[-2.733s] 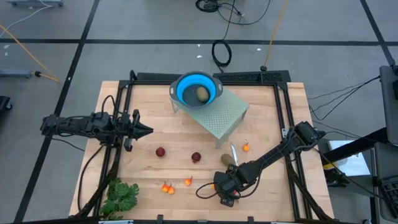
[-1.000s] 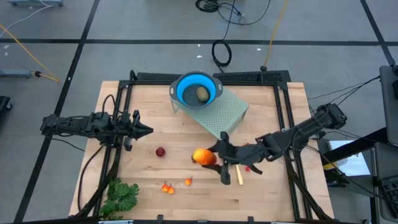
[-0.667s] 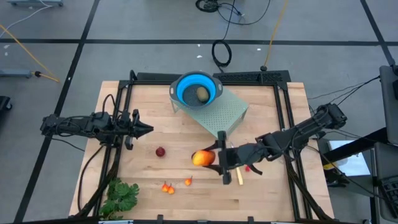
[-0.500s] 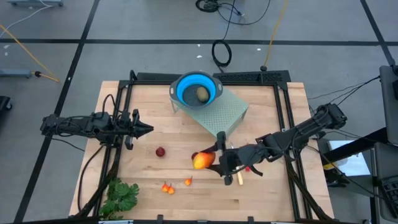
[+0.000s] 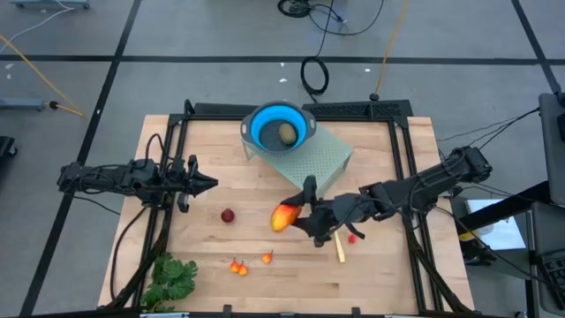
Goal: Pick & Place Fruit
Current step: Put the mango into the blue strainer bowl on the shelf
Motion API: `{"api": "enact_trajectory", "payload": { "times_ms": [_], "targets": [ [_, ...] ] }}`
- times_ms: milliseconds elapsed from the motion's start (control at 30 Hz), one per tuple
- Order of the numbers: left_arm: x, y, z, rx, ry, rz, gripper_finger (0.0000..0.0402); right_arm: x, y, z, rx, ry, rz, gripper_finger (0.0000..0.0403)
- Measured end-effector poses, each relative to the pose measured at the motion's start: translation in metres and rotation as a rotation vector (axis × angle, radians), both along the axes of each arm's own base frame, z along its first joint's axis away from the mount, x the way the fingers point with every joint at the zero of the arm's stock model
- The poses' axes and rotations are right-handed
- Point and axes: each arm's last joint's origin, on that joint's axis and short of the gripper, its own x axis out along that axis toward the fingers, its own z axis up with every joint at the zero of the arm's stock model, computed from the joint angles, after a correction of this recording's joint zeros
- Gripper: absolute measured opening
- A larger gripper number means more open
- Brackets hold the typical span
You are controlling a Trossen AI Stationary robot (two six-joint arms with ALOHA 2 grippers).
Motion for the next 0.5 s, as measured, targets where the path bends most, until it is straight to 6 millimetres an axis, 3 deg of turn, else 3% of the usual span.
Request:
{"api": "enact_trajectory", "payload": {
  "times_ms": [267, 500],
  "targets": [
    [0.0, 0.0, 0.0, 0.002, 0.001, 0.0, 0.0026, 0.001, -0.001, 0.001, 0.041, -0.008, -0.007, 0.0243],
    [0.0, 0.0, 0.0, 0.003, 0.001, 0.0, 0.0026, 0.004, 0.004, 0.02, 0.184, -0.192, 0.113, 0.0243]
  ]
}}
